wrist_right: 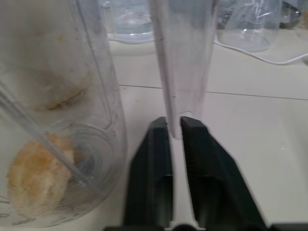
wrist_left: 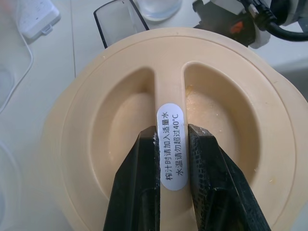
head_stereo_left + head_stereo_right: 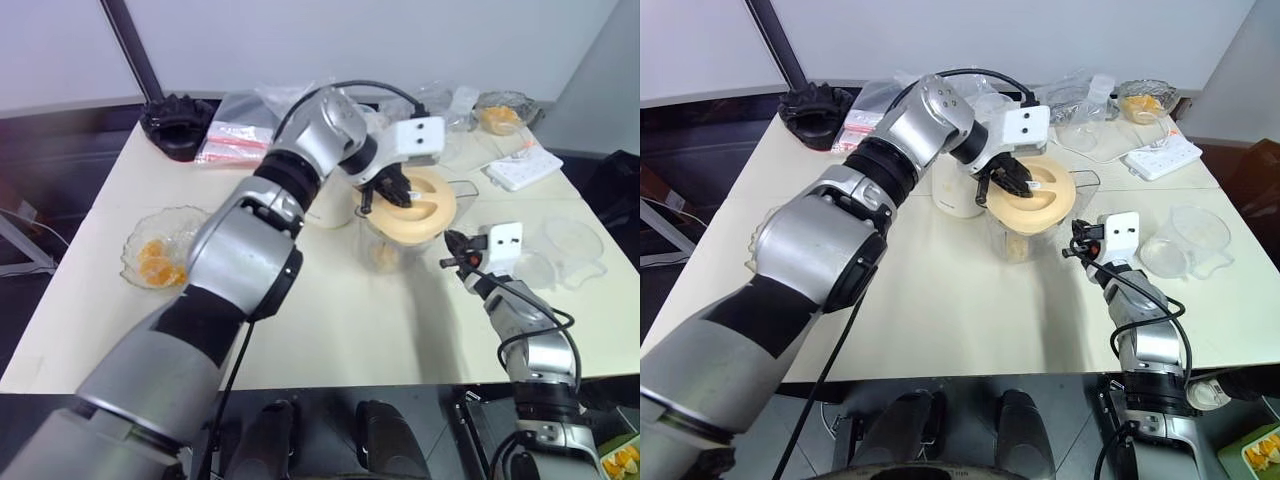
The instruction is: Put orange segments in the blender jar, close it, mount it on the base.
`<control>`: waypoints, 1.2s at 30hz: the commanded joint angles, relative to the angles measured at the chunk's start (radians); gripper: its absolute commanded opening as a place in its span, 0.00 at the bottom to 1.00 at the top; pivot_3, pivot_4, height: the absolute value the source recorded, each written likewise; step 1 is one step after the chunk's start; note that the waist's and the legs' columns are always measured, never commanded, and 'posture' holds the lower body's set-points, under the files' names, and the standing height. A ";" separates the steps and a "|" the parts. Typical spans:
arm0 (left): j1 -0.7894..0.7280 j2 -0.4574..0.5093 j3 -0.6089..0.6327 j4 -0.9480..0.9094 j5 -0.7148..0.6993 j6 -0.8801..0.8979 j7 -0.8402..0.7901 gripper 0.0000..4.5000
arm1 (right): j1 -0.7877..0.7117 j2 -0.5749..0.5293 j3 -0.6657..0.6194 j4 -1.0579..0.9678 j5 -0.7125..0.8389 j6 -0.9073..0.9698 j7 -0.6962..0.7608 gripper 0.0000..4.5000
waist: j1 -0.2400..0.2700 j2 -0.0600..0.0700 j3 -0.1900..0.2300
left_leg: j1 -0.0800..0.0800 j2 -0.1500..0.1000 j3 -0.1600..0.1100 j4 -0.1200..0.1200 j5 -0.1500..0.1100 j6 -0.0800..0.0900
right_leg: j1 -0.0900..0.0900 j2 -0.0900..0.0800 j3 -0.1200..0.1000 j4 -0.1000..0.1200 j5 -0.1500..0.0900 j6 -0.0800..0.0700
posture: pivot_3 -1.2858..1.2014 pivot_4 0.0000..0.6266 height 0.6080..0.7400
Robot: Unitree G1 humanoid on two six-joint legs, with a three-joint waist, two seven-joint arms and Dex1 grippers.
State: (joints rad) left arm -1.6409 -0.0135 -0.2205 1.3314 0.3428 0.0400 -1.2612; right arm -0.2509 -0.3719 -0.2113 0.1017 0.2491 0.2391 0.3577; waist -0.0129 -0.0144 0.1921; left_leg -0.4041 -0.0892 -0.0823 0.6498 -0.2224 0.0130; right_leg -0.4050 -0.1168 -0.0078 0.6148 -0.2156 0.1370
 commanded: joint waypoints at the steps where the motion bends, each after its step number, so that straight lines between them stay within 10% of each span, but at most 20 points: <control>1: 0.059 -0.015 -0.044 0.043 0.046 0.005 0.016 0.06 | -0.009 -0.004 -0.007 -0.046 0.001 -0.010 -0.006 0.12 | 0.000 0.000 0.000 | 0.000 0.000 0.000 0.000 0.000 0.000 | 0.000 0.000 0.000 0.000 0.000 0.000 | 0.52 0.24 1.00; 33: 0.107 -0.016 -0.032 0.034 0.040 0.088 0.114 0.06 | -0.101 -0.029 -0.012 0.076 0.041 0.025 0.076 0.12 | -0.001 0.000 -0.004 | 0.011 0.000 -0.001 -0.002 -0.002 -0.004 | 0.013 -0.001 0.000 -0.003 -0.001 -0.001 | 0.52 0.24 1.00; 36: 0.108 -0.002 -0.049 0.035 0.052 0.042 0.040 0.06 | -0.094 -0.051 -0.008 0.066 0.042 0.040 0.109 0.29 | -0.002 0.000 -0.004 | 0.011 0.000 -0.001 -0.003 -0.002 -0.004 | 0.012 -0.001 0.000 -0.003 -0.001 0.000 | 0.52 0.24 1.00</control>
State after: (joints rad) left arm -1.5870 -0.0188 -0.1856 1.3016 0.3184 0.0834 -1.1809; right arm -0.3340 -0.4007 -0.2034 0.1929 0.2787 0.2800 0.4492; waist -0.0146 -0.0147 0.1882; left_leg -0.3931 -0.0891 -0.0830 0.6466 -0.2246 0.0095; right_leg -0.3934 -0.1178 -0.0079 0.6113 -0.2165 0.1373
